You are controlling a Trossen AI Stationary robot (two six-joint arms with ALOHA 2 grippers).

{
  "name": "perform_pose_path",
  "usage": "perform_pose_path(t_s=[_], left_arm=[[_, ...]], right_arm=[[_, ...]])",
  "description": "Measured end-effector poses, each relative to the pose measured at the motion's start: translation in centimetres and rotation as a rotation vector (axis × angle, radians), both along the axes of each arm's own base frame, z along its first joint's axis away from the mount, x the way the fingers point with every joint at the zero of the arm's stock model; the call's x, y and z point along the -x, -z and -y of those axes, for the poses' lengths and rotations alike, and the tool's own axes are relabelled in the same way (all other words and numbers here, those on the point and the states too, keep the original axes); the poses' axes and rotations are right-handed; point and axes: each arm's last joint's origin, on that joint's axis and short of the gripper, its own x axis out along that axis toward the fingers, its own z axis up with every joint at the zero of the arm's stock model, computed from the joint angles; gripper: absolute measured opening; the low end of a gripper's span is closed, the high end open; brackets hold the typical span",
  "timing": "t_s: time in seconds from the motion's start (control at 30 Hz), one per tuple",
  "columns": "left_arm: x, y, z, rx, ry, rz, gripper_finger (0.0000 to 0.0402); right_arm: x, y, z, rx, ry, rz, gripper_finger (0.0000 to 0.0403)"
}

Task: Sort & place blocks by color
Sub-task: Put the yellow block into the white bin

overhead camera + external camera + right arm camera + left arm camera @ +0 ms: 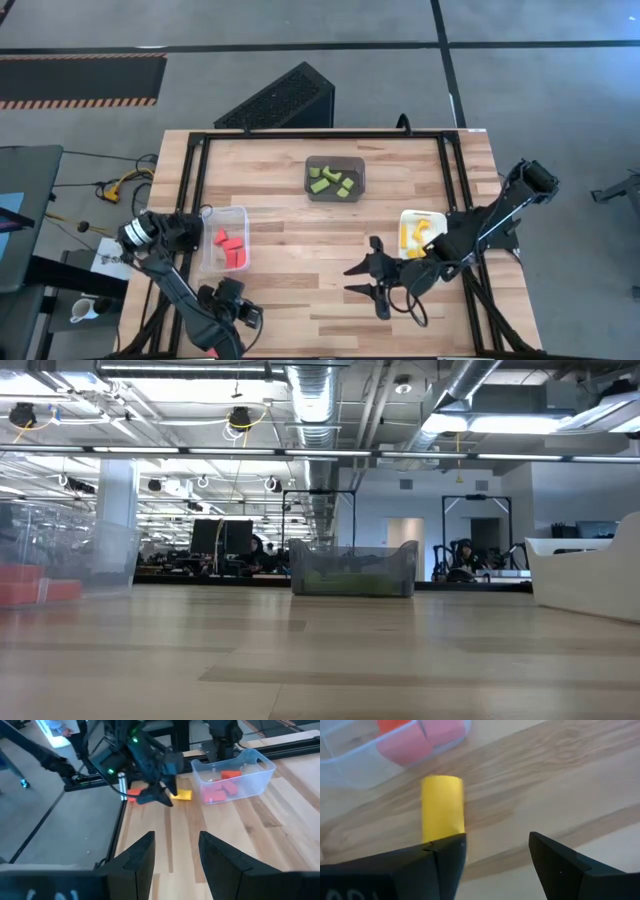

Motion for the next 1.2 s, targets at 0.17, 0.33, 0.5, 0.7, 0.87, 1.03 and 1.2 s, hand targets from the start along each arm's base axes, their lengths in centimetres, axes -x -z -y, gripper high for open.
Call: perform_pose_path(t_s=[0.17,0.33,0.5,0.7,0.87,1.03,1.2], left_arm=[[0.1,0.2,0.1,-0.007,-0.007,-0.028,0.0211],[0.3,-2.9,0.5,-0.057,0.020,-0.016,0.0211],[1.2,-4.3,0.5,-0.131,0.077,-0.105,0.0211],[2.3,-1.6,0.2,-0.102,0.108,-0.152,0.0211],[2.9,0.7,-0.3,-0.093,0.179,-0.155,0.0211],[3.1,3.0,-0.9,-0.020,0.222,-0.112,0.0208],[3.3,3.3,-0.9,-0.039,0.224,-0.065,0.0147]], right_arm=[[0.8,0.0,-1.2,0.001,-0.032,0.007,0.0175],[1.7,-0.1,-2.1,0.030,0.004,0.027,0.0175],[2.0,-0.2,-2.5,0.033,0.014,0.039,0.0175],[1.9,-0.3,-2.5,0.018,0.015,0.055,0.0175],[1.9,-0.3,-2.5,0.017,0.015,0.056,0.0175],[1.9,-0.3,-2.5,0.018,0.015,0.055,0.0175],[1.9,-0.3,-2.5,0.018,0.017,0.055,0.0175]])
